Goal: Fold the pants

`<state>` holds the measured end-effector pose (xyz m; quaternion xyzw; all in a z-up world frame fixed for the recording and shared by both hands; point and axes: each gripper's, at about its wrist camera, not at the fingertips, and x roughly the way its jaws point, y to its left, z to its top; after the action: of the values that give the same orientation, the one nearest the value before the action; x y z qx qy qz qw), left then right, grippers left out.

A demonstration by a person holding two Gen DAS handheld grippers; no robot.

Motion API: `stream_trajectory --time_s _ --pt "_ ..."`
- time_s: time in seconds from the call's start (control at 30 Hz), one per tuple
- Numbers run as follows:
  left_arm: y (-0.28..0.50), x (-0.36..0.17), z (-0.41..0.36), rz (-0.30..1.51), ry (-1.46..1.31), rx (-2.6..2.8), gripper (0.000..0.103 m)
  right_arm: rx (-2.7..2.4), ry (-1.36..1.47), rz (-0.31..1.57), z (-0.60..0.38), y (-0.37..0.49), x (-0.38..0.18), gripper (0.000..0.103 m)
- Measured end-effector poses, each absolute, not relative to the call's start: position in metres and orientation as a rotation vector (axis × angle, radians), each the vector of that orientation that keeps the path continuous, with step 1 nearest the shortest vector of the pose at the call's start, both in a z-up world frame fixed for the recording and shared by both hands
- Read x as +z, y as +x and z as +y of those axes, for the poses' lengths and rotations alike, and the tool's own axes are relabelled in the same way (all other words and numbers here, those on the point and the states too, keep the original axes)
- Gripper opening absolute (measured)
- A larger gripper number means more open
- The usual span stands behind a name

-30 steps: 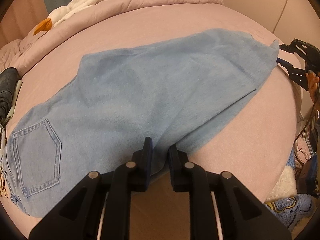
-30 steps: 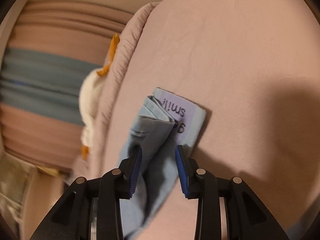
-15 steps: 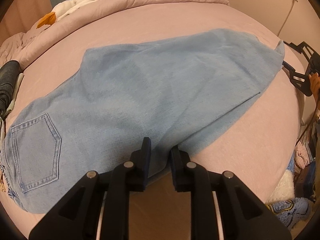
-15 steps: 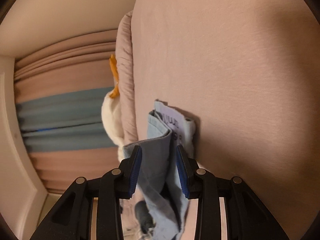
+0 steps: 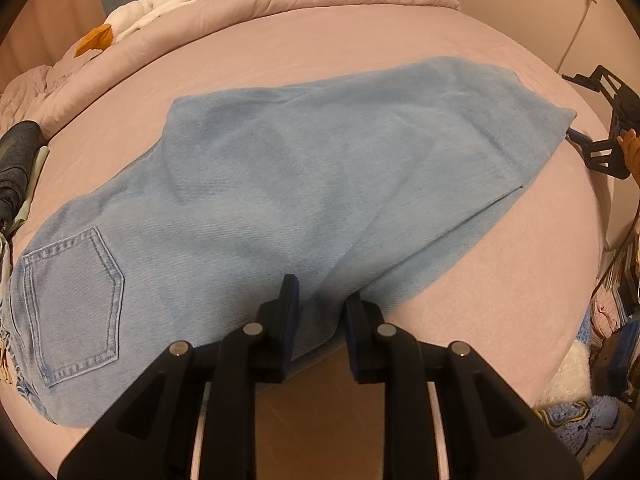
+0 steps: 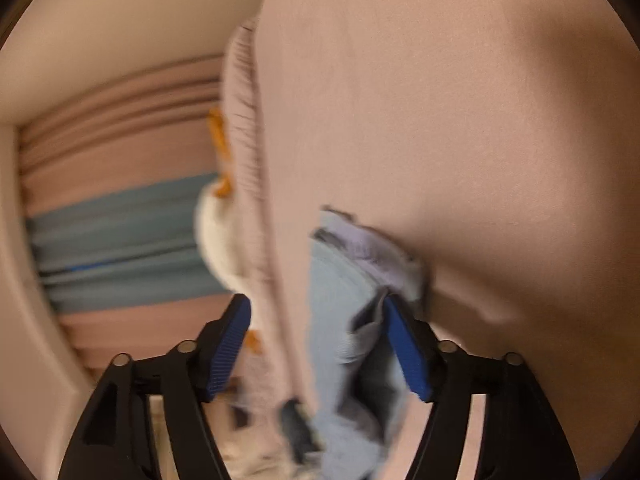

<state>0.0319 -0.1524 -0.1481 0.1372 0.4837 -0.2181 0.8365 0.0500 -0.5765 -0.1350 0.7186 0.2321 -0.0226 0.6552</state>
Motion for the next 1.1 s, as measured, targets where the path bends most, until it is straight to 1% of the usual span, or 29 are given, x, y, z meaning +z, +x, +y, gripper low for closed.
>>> stream_trajectory --time_s 0.13,0.23,0.27,0.33,0.4,0.5,0.53,0.63,0.7,0.77,0.83,0.9,0.97,1.0,1.03,1.1 --pt "0.032 -0.148 -0.152 1.023 0.295 -0.466 0.022 -0.048 1.586 0.61 -0.572 0.06 -0.134 0.07" --pt "0.034 -0.147 -0.151 1.026 0.289 -0.467 0.022 -0.056 1.456 0.684 -0.567 0.072 -0.123 0.068" --pt "0.035 -0.147 -0.151 1.026 0.286 -0.467 0.022 -0.061 1.395 0.711 -0.565 0.074 -0.118 0.063" --pt "0.037 -0.146 -0.151 1.026 0.281 -0.467 0.022 -0.111 1.195 0.803 -0.557 0.089 -0.103 0.026" --pt "0.038 -0.145 -0.151 1.025 0.274 -0.472 0.022 -0.144 1.022 0.857 -0.551 0.1 -0.093 0.01" --pt "0.038 -0.147 -0.153 1.027 0.276 -0.478 0.024 -0.159 0.807 0.908 -0.541 0.114 -0.076 0.008" --pt "0.039 -0.147 -0.154 1.027 0.277 -0.48 0.024 -0.162 0.716 0.877 -0.537 0.113 -0.062 0.008" --pt "0.039 -0.148 -0.158 1.022 0.281 -0.488 0.025 -0.186 0.576 0.771 -0.529 0.103 -0.032 0.008" --pt "0.039 -0.149 -0.158 1.023 0.281 -0.493 0.026 -0.236 0.523 0.752 -0.53 0.102 -0.033 0.008" --pt "0.039 -0.149 -0.157 1.025 0.279 -0.499 0.028 -0.313 0.517 0.834 -0.537 0.107 -0.059 0.008" --pt "0.039 -0.146 -0.155 1.027 0.283 -0.497 0.035 -0.356 0.505 0.871 -0.542 0.108 -0.081 0.008" --pt "0.036 -0.14 -0.15 1.025 0.271 -0.499 0.036 -0.364 0.563 0.873 -0.553 0.104 -0.098 0.008" --pt "0.031 -0.129 -0.141 1.01 0.221 -0.532 0.037 -0.382 0.596 0.836 -0.559 0.097 -0.094 0.008" --pt "0.029 -0.124 -0.137 1.0 0.191 -0.551 0.04 -0.408 0.576 0.839 -0.561 0.096 -0.092 0.008" --pt "0.028 -0.119 -0.132 0.988 0.166 -0.555 0.047 -0.439 0.55 0.848 -0.561 0.094 -0.088 0.011" --pt "0.034 -0.112 -0.12 0.963 0.13 -0.518 0.053 -0.488 0.48 0.821 -0.554 0.089 -0.072 0.013"
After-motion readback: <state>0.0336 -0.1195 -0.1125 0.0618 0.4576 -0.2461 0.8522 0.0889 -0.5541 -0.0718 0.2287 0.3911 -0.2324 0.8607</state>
